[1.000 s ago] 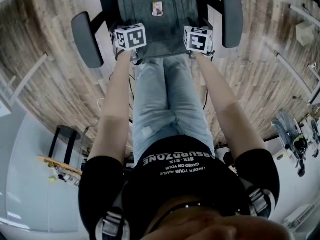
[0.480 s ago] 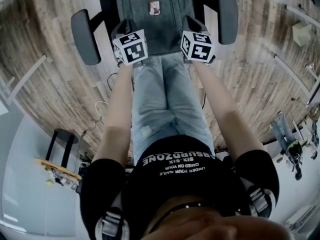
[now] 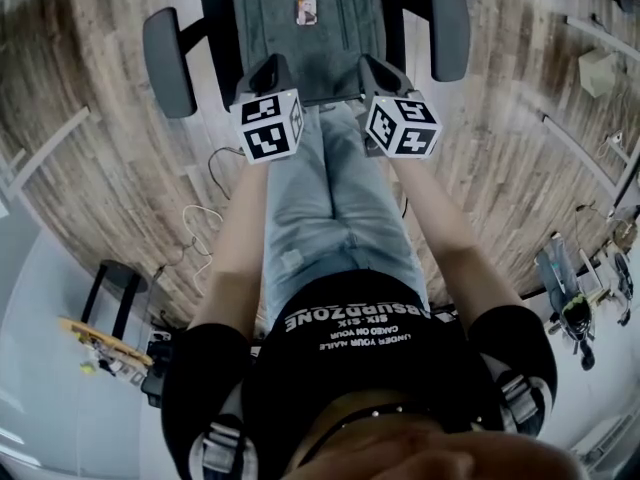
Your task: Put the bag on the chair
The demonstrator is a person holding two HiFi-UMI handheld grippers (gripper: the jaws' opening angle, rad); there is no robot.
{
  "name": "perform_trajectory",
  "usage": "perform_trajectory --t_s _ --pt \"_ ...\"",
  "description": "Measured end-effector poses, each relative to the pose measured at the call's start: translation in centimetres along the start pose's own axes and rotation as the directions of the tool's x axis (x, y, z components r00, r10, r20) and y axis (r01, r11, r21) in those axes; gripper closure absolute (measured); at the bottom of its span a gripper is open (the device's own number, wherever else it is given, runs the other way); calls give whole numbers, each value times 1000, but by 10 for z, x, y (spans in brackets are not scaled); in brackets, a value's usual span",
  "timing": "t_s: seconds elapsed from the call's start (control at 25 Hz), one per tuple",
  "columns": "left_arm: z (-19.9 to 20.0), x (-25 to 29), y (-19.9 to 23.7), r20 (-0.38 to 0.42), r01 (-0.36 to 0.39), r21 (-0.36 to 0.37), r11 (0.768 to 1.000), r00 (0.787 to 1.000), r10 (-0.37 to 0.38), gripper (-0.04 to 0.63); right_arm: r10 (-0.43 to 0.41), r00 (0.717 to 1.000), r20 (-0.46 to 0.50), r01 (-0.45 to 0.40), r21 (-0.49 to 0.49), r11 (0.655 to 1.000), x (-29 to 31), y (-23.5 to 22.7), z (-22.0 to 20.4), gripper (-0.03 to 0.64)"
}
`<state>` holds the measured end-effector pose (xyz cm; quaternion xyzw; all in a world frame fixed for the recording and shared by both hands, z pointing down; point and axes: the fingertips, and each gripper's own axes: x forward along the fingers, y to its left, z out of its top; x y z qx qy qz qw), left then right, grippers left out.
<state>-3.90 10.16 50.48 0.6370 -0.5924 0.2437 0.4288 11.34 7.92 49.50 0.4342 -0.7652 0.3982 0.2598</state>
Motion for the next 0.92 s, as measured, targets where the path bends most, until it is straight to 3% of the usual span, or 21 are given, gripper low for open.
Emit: perform_trajectory --t_s 0.32,0.56,0.92 --pt "-19 -32 -21 9 10 -22 1000 1000 -10 578 10 996 87 -7 -29 1000 -34 13 5 600" --pt "-16 -49 -40 26 33 53 998 999 -34 578 113 992 63 -106 -112 988 -48 36 3 600" --pt "-19 -61 -69 56 88 110 990 994 -95 578 148 989 28 -141 -176 974 -62 50 -10 601"
